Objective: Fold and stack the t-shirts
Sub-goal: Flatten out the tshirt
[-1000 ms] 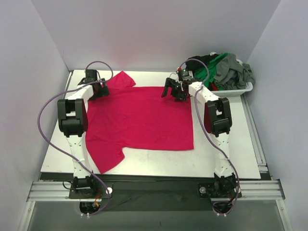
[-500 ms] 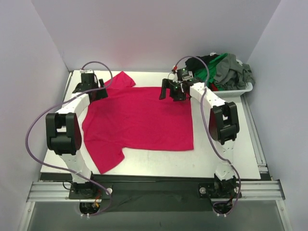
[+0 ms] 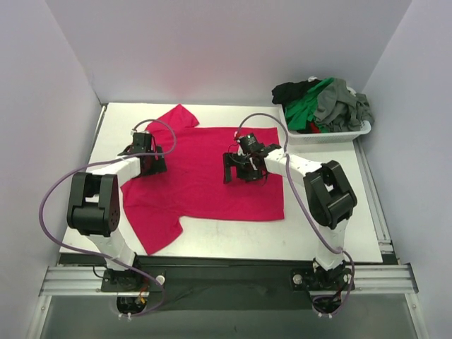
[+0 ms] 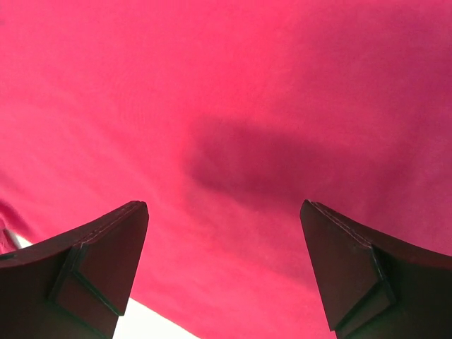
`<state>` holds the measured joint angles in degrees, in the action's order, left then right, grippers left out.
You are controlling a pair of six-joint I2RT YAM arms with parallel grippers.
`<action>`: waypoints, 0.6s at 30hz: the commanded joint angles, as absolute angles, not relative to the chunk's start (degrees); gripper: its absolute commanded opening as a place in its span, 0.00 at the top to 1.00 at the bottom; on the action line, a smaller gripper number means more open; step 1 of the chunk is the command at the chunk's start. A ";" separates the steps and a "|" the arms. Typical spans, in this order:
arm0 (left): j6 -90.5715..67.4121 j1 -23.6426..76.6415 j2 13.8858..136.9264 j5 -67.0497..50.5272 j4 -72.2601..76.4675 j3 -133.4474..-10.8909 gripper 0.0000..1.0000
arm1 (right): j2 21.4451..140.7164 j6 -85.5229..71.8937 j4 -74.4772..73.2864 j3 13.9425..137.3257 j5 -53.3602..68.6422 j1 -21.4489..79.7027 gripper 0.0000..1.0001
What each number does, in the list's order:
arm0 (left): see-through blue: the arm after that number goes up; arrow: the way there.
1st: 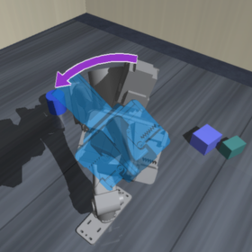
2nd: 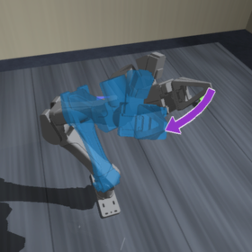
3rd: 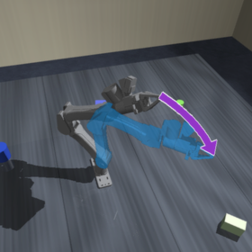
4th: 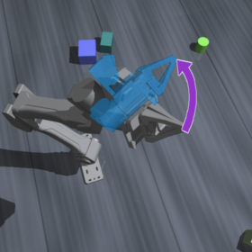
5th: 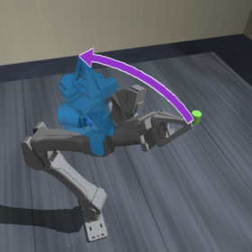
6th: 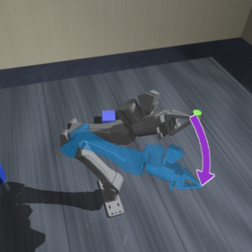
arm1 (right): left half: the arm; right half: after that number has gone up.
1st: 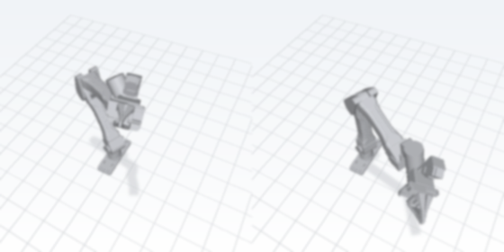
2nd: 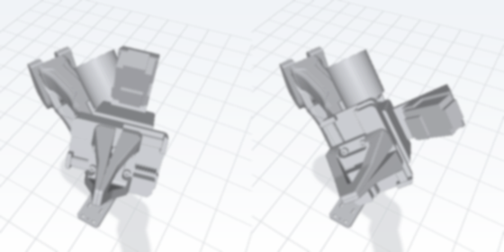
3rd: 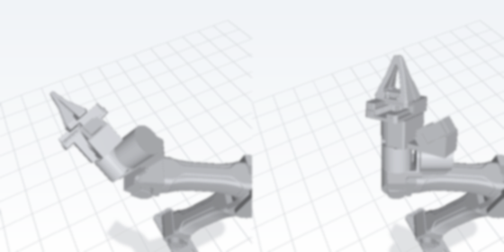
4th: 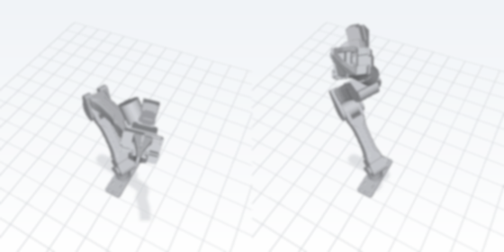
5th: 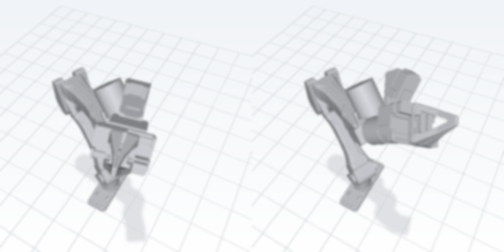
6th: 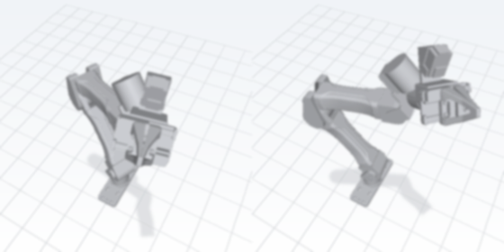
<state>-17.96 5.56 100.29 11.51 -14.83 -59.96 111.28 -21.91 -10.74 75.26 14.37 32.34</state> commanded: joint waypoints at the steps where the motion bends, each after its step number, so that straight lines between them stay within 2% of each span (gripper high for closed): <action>1: -18.98 5.54 100.01 10.37 -12.74 -60.99 0.09 | 109.60 -23.73 -9.84 73.65 10.99 31.99 0.06; 18: -18.46 3.08 109.68 5.98 -15.45 -70.12 0.09 | 117.41 -25.49 -11.51 79.10 11.07 27.78 0.06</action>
<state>-18.44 3.64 106.94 8.12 -14.52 -66.24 114.56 -25.34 -9.08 77.69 11.60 29.26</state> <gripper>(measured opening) 0.913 0.939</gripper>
